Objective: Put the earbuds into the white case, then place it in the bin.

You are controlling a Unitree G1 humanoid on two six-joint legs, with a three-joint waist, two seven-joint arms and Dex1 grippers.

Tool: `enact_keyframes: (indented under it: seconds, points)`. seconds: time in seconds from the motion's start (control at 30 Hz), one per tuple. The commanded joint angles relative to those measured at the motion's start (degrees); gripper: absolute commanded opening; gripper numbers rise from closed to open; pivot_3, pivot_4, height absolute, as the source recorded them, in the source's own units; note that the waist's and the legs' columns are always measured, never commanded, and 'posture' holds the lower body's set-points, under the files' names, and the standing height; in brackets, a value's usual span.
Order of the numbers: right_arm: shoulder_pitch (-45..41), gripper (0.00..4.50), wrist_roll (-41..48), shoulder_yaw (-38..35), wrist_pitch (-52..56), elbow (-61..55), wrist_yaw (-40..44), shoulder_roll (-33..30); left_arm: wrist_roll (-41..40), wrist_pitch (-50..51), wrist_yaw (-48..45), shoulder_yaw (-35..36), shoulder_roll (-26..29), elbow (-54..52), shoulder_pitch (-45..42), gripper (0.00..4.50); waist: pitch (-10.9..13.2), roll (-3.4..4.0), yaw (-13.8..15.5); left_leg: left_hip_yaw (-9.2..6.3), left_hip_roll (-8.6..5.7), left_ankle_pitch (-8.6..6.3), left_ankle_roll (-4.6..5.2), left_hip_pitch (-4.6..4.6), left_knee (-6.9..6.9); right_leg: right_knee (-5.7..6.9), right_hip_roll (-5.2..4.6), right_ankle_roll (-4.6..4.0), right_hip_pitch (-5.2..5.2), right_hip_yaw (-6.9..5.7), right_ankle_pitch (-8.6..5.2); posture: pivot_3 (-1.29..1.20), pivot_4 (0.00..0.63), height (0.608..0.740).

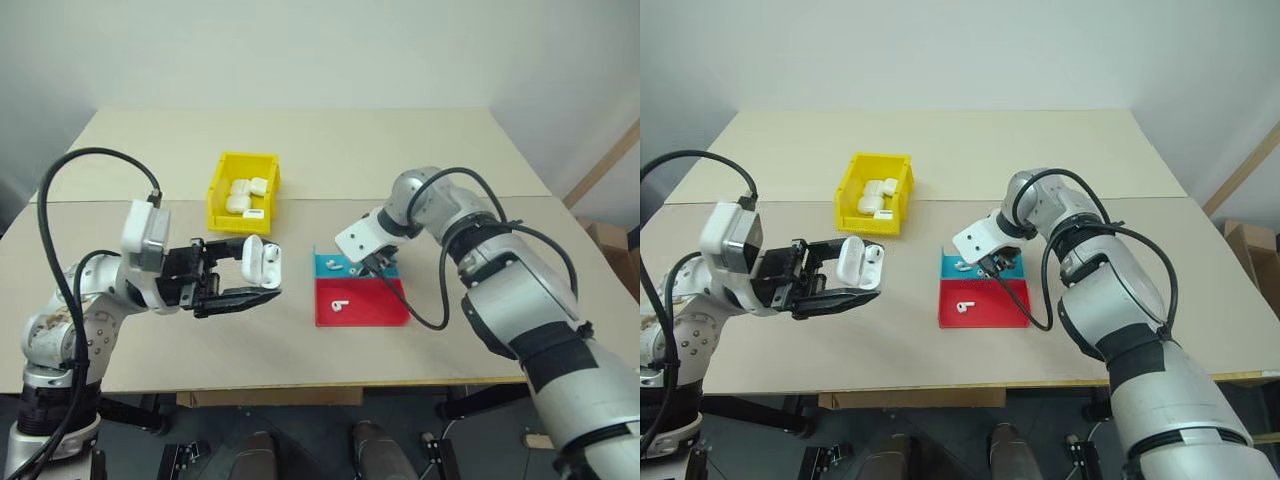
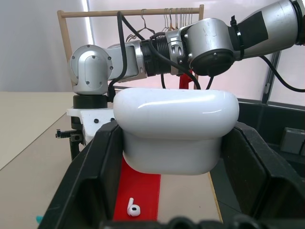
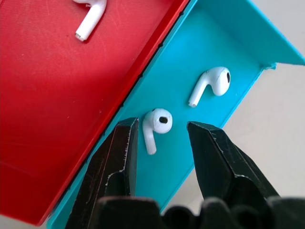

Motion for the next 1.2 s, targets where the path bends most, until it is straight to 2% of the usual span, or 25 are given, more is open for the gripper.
enact_keyframes:
  seconds: [0.03, 0.6, 0.67, 0.77, 0.8, 0.97, 1.2]
  points:
    - [-0.55, 2.07, -1.07, -0.84, -1.1, 0.39, -0.81, -0.15, -1.01, -1.11, 0.52, 1.94, 1.04, -2.16, 0.1, 2.79, 0.0, 0.0, 0.0, 0.0, 0.0, 0.0, 0.0, 0.0, 0.0, 0.0, 0.0, 0.0, 0.0, 0.0, 0.0, 0.0, 0.15, 0.74]
    - [2.15, 2.07, -3.05, -1.13, -0.64, 1.17, -2.68, 0.79, -0.21, -1.95, 1.0, 1.83, 2.1, -1.57, 0.44, 2.79, 0.0, 0.0, -0.06, 0.0, 0.0, 0.0, 0.0, 0.08, 0.0, 0.0, 0.0, 0.0, 0.07, 0.0, 0.0, 0.0, 0.15, 0.74]
    - [2.28, 1.67, -2.96, -1.25, -0.62, 1.27, -2.46, 0.79, -0.18, -2.02, 1.08, 1.82, 2.11, -1.56, 0.45, 2.79, 0.0, 0.0, -0.07, 0.0, 0.0, 0.0, 0.0, 0.12, 0.0, 0.0, 0.01, 0.0, 0.1, 0.01, 0.0, 0.0, 0.15, 0.74]
    - [2.74, 0.75, -2.13, -1.96, -0.03, 1.29, -1.24, 1.01, 0.01, -2.15, 1.18, 1.81, 2.18, -1.75, 0.7, 2.79, 0.0, 0.0, -0.09, 0.01, 0.0, 0.0, 0.0, 0.17, 0.0, 0.02, 0.01, 0.0, 0.15, 0.02, 0.0, 0.0, 0.15, 0.74]
    - [2.95, 0.65, -2.26, -2.02, 0.0, 1.26, -1.47, 0.99, 0.06, -2.17, 1.24, 1.77, 2.21, -1.73, 0.66, 2.79, 0.0, 0.0, -0.08, 0.01, 0.0, 0.0, 0.0, 0.19, 0.0, 0.02, 0.01, 0.0, 0.16, 0.02, 0.0, 0.0, 0.15, 0.74]
    - [3.93, 0.65, -1.65, -3.77, 1.04, 0.72, -2.82, 0.74, 0.03, -2.35, 1.5, 1.55, 2.44, -1.67, 0.64, 2.79, -0.01, -0.01, -0.11, 0.01, 0.0, 0.0, 0.0, 0.2, 0.0, 0.02, 0.01, 0.0, 0.18, 0.02, 0.0, 0.0, 0.15, 0.74]
    - [4.12, 0.65, 5.27, -12.23, 8.02, -1.44, -2.11, -1.51, 0.13, -2.2, 1.13, 0.14, 2.05, 0.35, -1.61, 2.79, 0.01, 0.01, -0.06, 0.01, 0.0, 0.0, 0.0, 0.16, 0.0, 0.02, 0.01, 0.0, 0.14, 0.02, 0.0, 0.0, 0.15, 0.74]
